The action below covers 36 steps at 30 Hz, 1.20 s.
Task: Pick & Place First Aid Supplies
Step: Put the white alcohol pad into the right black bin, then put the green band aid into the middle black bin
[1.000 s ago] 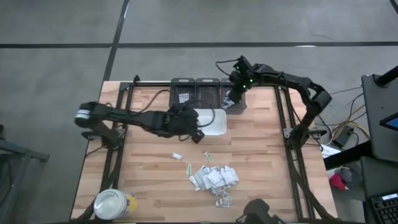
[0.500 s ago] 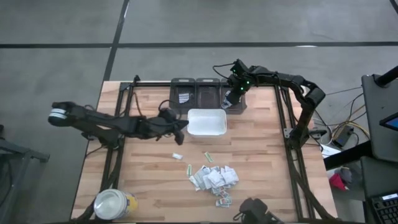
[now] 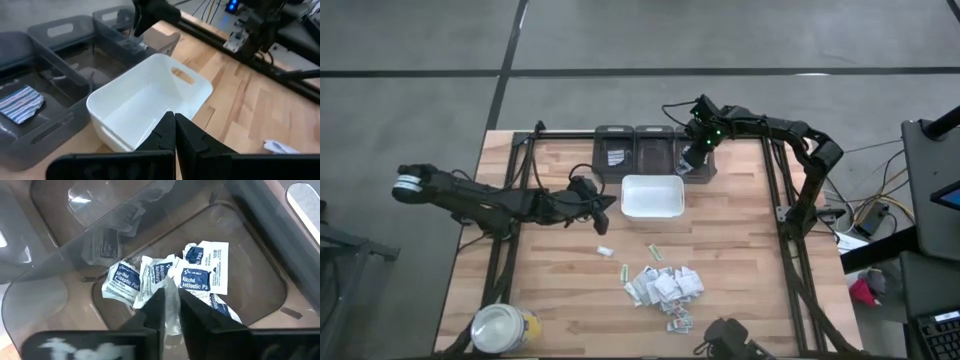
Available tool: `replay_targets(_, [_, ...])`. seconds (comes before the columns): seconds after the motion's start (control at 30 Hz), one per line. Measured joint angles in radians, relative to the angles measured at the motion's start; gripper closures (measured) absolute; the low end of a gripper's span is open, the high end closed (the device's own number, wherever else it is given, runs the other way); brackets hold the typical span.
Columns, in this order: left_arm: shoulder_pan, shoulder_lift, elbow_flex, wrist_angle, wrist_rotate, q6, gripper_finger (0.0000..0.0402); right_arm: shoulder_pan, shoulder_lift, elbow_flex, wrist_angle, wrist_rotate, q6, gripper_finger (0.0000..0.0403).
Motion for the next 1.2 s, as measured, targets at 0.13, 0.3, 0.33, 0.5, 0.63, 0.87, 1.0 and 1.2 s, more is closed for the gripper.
replay_targets(0.13, [0.000, 0.000, -0.010, 0.002, 0.001, -0.002, 0.0401, 0.000, 0.000, 0.003, -0.008, 0.000, 0.000, 0.0303])
replay_targets(0.3, [0.000, 0.000, -0.009, 0.001, 0.019, 0.009, 0.0401, 0.000, -0.017, 0.048, -0.078, 0.001, 0.001, 0.0269])
replay_targets(0.33, [0.000, 0.000, -0.009, 0.001, 0.026, 0.012, 0.0401, 0.000, -0.026, 0.053, -0.084, 0.002, 0.004, 0.0266])
replay_targets(0.5, [0.000, 0.000, -0.010, -0.002, 0.048, 0.013, 0.0401, 0.000, -0.093, 0.065, -0.104, 0.027, 0.003, 0.0263])
replay_targets(0.63, [0.000, 0.000, -0.010, -0.003, 0.084, 0.014, 0.0401, 0.001, -0.180, 0.059, -0.146, 0.029, 0.005, 0.0273])
replay_targets(0.87, [-0.001, 0.000, -0.010, -0.003, 0.115, 0.015, 0.0401, 0.057, -0.373, 0.035, -0.257, 0.029, 0.008, 0.0284])
replay_targets(1.0, [-0.011, 0.000, -0.010, -0.002, 0.142, 0.015, 0.0401, 0.123, -0.499, -0.013, -0.260, 0.026, 0.016, 0.0284])
replay_targets(1.2, [-0.056, 0.000, -0.010, -0.001, 0.143, 0.013, 0.0401, 0.217, -0.690, -0.148, -0.251, 0.026, 0.088, 0.0279])
